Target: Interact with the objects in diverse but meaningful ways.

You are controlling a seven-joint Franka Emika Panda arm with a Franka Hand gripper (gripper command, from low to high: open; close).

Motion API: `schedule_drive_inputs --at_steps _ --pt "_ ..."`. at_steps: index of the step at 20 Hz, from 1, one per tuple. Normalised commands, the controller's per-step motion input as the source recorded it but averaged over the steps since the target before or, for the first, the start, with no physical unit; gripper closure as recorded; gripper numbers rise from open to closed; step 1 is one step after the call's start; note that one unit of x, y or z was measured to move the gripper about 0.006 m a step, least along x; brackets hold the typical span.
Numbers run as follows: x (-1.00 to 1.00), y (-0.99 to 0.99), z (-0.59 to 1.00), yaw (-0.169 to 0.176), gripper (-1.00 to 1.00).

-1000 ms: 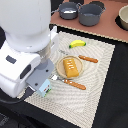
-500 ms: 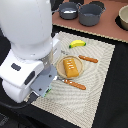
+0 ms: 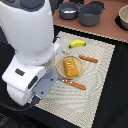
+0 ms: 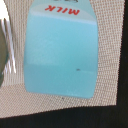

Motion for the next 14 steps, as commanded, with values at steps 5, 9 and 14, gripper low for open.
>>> schedule_drive_inputs --at_steps 5,9,14 --pt "-0.35 0.06 -0.33 0.0 -1.0" --pt "-0.31 0.02 -0.18 0.0 1.0" --pt "-0.23 0.0 -0.02 0.0 1.0"
